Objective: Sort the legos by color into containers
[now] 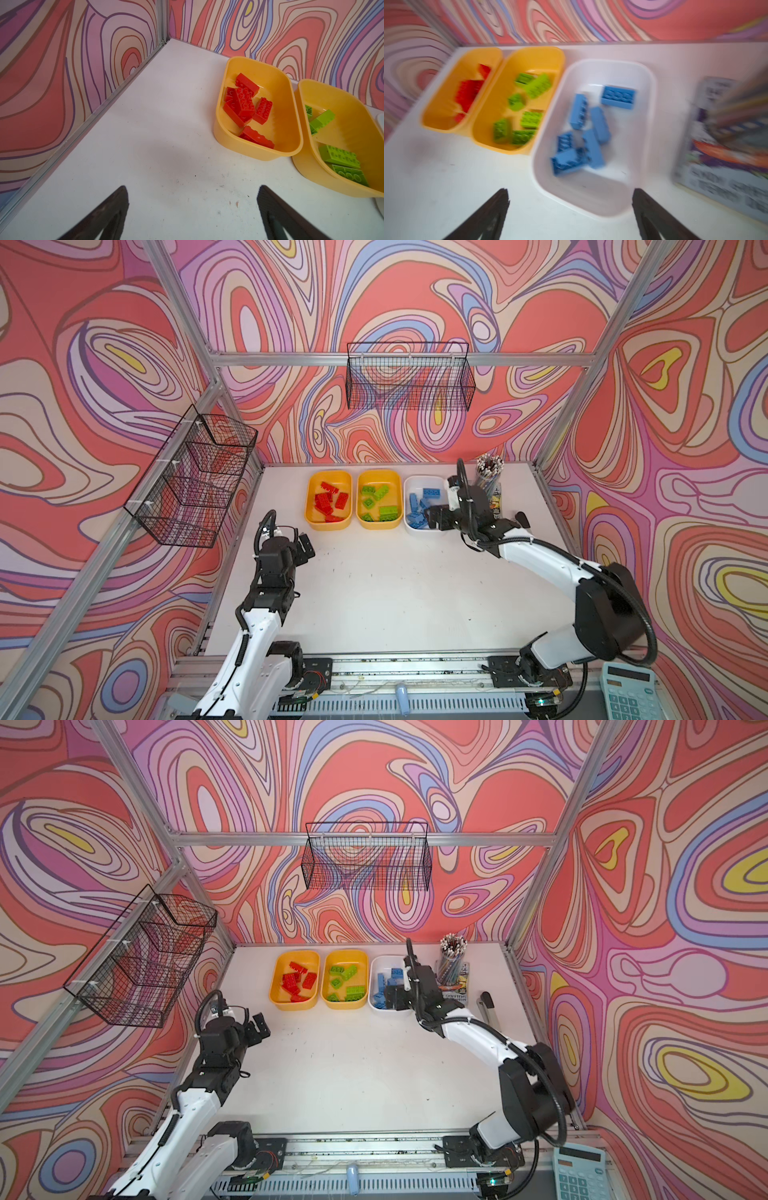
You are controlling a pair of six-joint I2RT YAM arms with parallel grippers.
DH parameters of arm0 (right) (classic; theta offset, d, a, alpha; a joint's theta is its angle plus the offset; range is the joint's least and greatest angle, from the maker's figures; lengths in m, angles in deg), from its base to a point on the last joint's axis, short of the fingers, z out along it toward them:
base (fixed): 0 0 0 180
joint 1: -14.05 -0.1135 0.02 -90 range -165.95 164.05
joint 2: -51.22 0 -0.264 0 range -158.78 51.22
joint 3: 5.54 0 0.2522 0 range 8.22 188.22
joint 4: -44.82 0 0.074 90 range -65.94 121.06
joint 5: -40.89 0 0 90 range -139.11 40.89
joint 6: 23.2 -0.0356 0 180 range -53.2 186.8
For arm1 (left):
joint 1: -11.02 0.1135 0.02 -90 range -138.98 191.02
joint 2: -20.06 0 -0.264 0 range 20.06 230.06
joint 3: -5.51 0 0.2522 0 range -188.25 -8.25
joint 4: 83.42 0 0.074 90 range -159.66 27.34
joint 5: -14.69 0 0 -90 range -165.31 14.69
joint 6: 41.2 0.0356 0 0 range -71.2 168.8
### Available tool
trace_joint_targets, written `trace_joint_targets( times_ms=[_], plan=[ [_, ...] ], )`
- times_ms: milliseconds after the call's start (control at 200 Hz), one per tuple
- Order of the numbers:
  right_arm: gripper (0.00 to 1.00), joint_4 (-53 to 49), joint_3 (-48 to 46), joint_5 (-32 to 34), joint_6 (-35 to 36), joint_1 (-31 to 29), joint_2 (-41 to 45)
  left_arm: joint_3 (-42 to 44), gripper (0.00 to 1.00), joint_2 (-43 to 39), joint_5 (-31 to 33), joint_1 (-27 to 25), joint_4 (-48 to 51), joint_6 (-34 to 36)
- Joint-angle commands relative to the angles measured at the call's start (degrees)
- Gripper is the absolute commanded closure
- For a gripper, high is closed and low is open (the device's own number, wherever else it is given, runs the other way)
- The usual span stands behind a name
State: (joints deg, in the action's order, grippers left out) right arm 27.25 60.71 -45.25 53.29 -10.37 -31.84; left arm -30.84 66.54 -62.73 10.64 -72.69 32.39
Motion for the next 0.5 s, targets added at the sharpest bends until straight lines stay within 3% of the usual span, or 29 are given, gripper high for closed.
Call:
trace_joint_targets(
  times_ms=[0,105,235,496],
  plan=[
    [0.02,12.9,-10.8,11.6,6.9,2.3,8.1,2.9,0.00,1.8,2.8,0.2,-16.7,5.2],
    [0.02,25.0,-19.5,14.9,10.7,5.9,12.1,3.6,0.00,6.3,2.9,0.2,-20.2,7.7],
    [0.02,33.5,-24.3,17.0,13.3,9.5,10.3,5.1,0.00,12.6,1.8,0.2,-27.2,8.6],
    [0.02,56.0,-29.6,17.2,12.2,16.4,-3.8,6.1,0.00,27.1,-0.7,0.2,-42.6,9.9]
  ],
)
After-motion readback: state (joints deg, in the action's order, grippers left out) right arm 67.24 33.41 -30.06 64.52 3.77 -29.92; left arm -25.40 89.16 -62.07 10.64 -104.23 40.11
